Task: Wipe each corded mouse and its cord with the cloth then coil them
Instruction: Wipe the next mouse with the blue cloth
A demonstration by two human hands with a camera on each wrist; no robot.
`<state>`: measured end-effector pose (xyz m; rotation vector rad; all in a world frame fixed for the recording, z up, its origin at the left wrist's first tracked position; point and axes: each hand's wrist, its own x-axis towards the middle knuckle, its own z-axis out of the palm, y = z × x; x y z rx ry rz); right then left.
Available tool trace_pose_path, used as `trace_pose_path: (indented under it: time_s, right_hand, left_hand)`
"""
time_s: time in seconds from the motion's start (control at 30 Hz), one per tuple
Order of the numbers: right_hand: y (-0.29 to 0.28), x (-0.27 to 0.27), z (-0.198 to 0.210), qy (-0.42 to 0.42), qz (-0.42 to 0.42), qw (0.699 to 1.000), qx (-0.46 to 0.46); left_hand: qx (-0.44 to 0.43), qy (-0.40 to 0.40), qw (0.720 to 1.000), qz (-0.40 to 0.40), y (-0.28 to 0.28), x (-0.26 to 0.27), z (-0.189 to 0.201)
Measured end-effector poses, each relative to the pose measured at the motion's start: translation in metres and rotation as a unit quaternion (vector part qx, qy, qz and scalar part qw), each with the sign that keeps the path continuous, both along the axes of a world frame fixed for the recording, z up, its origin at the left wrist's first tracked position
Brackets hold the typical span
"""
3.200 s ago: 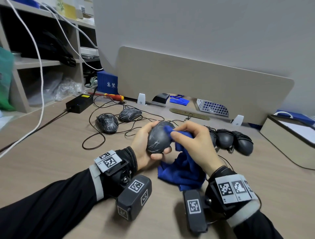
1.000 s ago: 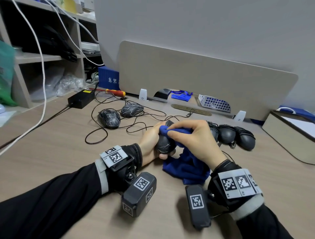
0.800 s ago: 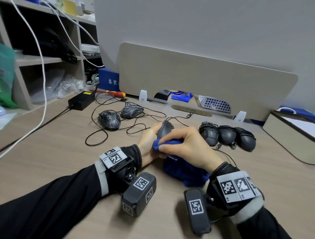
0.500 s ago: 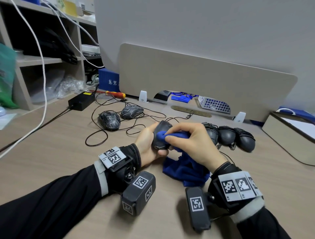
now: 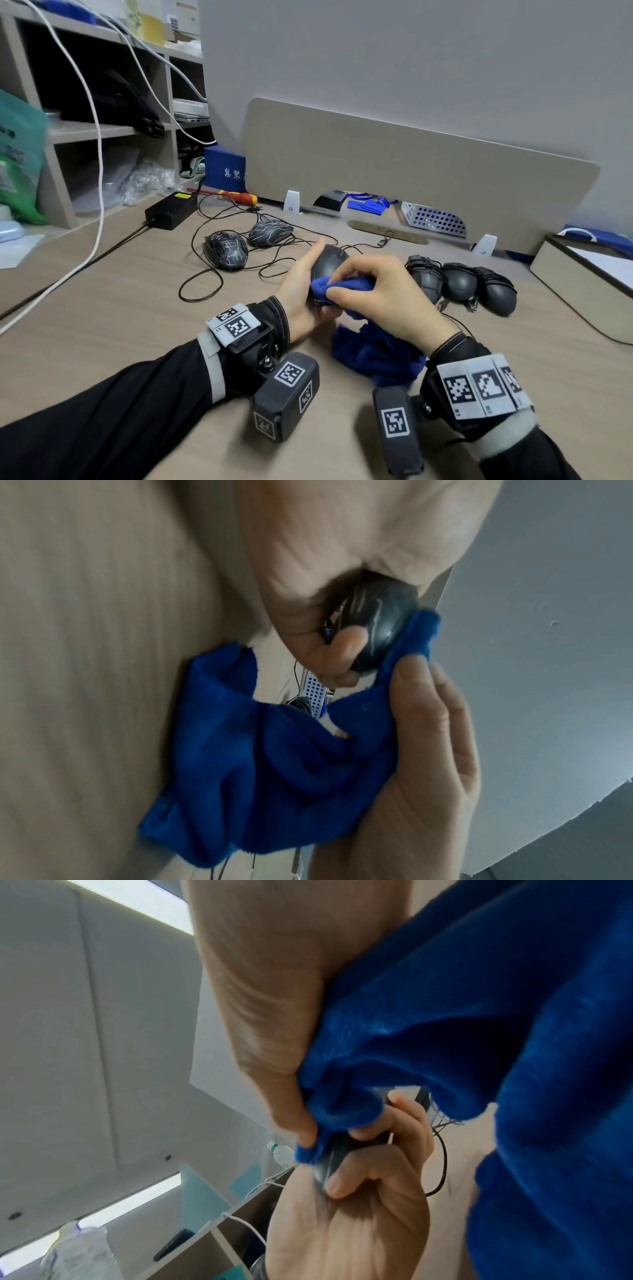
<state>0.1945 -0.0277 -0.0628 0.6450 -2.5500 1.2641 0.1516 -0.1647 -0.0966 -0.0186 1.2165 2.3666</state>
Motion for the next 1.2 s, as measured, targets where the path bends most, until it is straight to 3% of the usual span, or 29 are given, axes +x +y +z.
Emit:
trace_pose_path:
  time_s: [0.13, 0.23, 0.37, 0.43, 0.63, 0.77, 0.87, 0.93, 1.0, 1.07, 1.2]
  right_hand:
    - [-0.002, -0.014, 0.008, 0.01, -0.09, 0.993, -0.071]
    - [0.002, -0.026, 0.01, 0.059, -0.158, 0.984, -0.062]
    - [-0.014, -0.008, 0.007, -0.001, -0.016, 0.999, -0.048]
    - [-0.019, -0.003, 0.004, -0.011, 0.01, 0.999, -0.031]
    - [0.011, -0.024, 0.002, 0.08, -0.207, 0.971, -0.09]
    - [0.03, -0.022, 0.007, -0.019, -0.211, 0.937, -0.276]
    - [0.039, -0.025, 0.008, -0.146, -0.21, 0.877, -0.407]
    - [0.042, -0.025, 0.007, -0.196, -0.169, 0.858, -0.443]
    - [0.039, -0.023, 0.008, -0.18, -0.111, 0.868, -0.449]
    - [0.032, -0.02, 0.007, -0.152, -0.071, 0.903, -0.396]
    - [0.032, -0.02, 0.004, -0.122, -0.058, 0.942, -0.306]
  left_hand:
    - [0.01, 0.029, 1.0, -0.003, -0.001, 0.0, 0.003]
    - [0.026, 0.064, 0.998, -0.013, -0.001, 0.002, 0.004]
    - [-0.016, 0.049, 0.999, 0.017, -0.004, -0.003, 0.0]
    - [-0.03, 0.041, 0.998, 0.025, -0.005, -0.005, -0.002]
    - [0.005, 0.08, 0.996, -0.024, -0.002, 0.003, 0.004]
    - [-0.002, 0.075, 0.997, -0.01, -0.002, 0.0, 0.003]
    - [0.008, 0.068, 0.998, -0.006, -0.003, -0.001, 0.003]
    - [0.009, 0.078, 0.997, -0.018, -0.003, -0.002, 0.002]
    - [0.013, 0.082, 0.996, -0.022, -0.003, -0.002, 0.001]
    - [0.014, 0.073, 0.997, -0.021, -0.002, -0.003, 0.0]
    - [0.003, 0.085, 0.995, -0.05, -0.004, -0.002, -0.002]
